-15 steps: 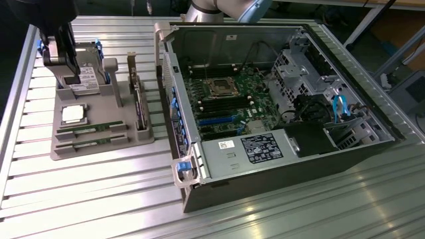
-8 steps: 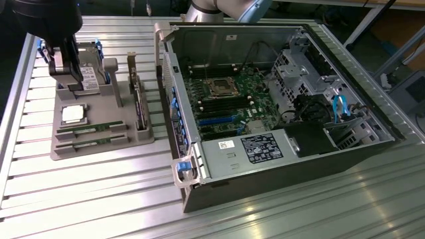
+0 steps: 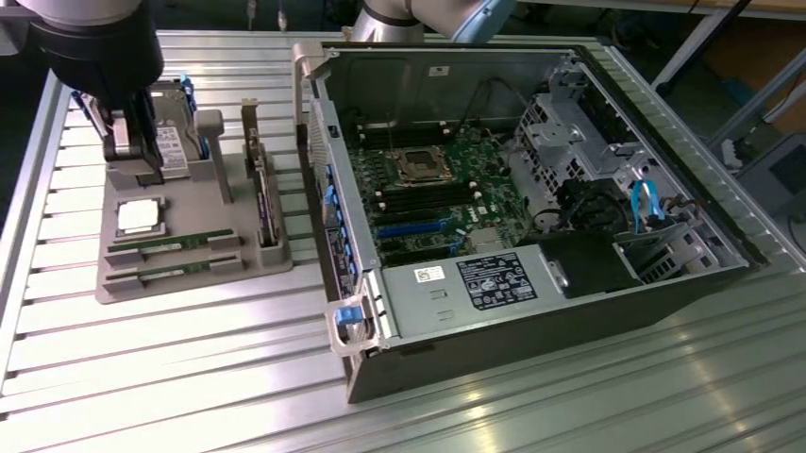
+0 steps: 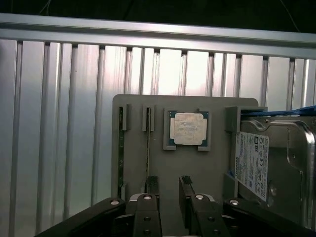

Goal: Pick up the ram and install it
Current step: 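Pick up the ram and move it above insertion slot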

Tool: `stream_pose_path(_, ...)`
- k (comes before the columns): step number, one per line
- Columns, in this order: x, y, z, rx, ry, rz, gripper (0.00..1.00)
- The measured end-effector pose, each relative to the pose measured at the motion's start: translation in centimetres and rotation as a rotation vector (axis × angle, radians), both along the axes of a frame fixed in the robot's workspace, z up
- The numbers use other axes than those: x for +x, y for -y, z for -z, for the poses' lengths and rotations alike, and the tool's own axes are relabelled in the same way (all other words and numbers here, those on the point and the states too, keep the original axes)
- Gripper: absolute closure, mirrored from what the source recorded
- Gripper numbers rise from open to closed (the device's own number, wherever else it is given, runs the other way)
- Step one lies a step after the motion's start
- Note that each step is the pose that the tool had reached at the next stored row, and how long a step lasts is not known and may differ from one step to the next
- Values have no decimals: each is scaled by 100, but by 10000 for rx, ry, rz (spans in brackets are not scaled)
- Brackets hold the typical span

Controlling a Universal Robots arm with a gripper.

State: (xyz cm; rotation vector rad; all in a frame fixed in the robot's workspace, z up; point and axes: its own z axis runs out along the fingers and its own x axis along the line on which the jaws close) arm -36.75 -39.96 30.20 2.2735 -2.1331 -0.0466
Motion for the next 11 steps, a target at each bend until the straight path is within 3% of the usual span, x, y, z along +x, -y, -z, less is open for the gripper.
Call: stream_pose_path(11, 0, 1, 220, 0, 0, -18, 70)
